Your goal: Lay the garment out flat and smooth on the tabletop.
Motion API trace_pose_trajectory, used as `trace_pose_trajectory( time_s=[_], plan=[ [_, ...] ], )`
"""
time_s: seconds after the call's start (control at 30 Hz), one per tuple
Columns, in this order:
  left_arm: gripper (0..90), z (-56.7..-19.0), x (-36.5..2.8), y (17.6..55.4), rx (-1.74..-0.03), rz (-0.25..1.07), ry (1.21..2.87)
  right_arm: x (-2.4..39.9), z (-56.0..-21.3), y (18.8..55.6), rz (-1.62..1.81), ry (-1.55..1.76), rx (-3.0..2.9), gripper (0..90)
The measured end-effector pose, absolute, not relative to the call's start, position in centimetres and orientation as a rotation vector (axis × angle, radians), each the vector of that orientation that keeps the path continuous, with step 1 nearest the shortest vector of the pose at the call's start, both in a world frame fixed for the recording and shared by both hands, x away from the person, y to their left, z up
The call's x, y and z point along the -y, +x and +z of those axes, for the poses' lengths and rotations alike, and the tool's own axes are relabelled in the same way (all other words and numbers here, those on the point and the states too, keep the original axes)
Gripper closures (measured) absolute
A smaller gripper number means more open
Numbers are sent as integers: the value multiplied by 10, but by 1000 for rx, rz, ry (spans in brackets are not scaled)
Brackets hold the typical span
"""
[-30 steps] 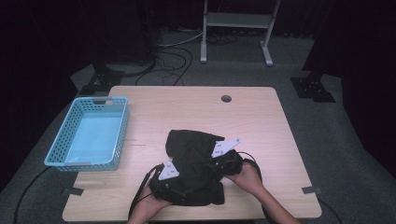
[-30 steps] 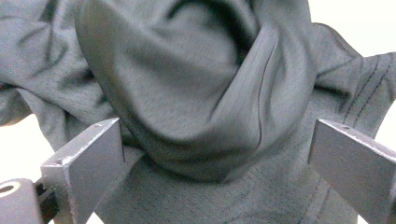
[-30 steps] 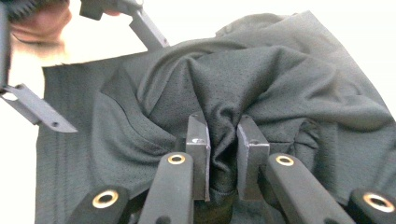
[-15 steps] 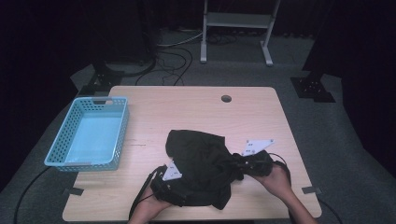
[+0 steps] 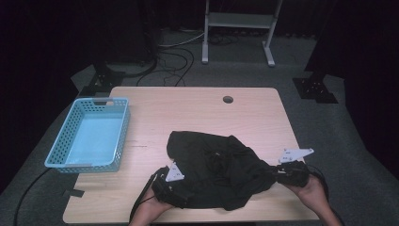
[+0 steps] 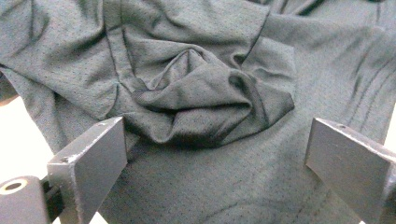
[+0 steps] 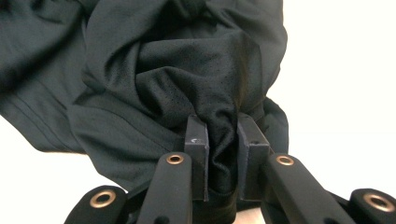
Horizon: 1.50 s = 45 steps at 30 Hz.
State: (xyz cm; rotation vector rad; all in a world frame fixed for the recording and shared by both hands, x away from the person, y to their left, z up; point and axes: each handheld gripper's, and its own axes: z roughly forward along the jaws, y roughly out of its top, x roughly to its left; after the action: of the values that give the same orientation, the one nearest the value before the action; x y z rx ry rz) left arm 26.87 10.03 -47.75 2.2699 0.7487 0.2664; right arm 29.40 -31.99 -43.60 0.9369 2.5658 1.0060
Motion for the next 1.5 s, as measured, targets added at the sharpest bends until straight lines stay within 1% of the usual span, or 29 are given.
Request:
trace_pose_trajectory(
  time_s=[0.1, 0.2, 0.27, 0.4, 0.43, 0.47, 0.57, 0.67, 0.73, 0.87, 0.93, 1.03, 1.3, 1.5],
  plan=[
    [47, -478, -101, 269, -752, 268, 2269, 336, -445, 291, 995, 999, -2548, 784],
    [47, -478, -101, 269, -750, 267, 2268, 344, -452, 289, 1007, 1044, -2539, 782],
    [48, -477, -102, 269, -753, 263, 2265, 346, -455, 288, 1007, 1054, -2537, 765],
    [49, -472, -104, 270, -765, 270, 2245, 345, -451, 287, 990, 1043, -2532, 574],
    [49, -470, -105, 271, -764, 275, 2237, 346, -447, 286, 1003, 1044, -2521, 487],
    [49, -468, -105, 272, -764, 279, 2234, 345, -444, 286, 995, 1054, -2499, 425],
    [49, -462, -103, 276, -753, 294, 2221, 343, -436, 285, 1013, 1049, -2489, 326],
    [49, -460, -97, 283, -732, 302, 2224, 335, -431, 285, 1026, 1015, -2474, 290],
    [49, -459, -92, 289, -717, 308, 2226, 327, -431, 286, 1008, 974, -2472, 291],
    [48, -458, -80, 303, -699, 321, 2208, 307, -431, 291, 976, 908, -2485, 327],
    [48, -459, -78, 306, -699, 318, 2204, 303, -431, 293, 979, 898, -2486, 338],
    [48, -460, -72, 314, -691, 312, 2207, 291, -435, 301, 983, 886, -2524, 312],
    [47, -469, -56, 328, -676, 282, 2240, 288, -448, 314, 969, 905, -2614, 281],
    [44, -478, -54, 332, -651, 279, 2287, 286, -454, 321, 979, 909, -2651, 257]
  ],
)
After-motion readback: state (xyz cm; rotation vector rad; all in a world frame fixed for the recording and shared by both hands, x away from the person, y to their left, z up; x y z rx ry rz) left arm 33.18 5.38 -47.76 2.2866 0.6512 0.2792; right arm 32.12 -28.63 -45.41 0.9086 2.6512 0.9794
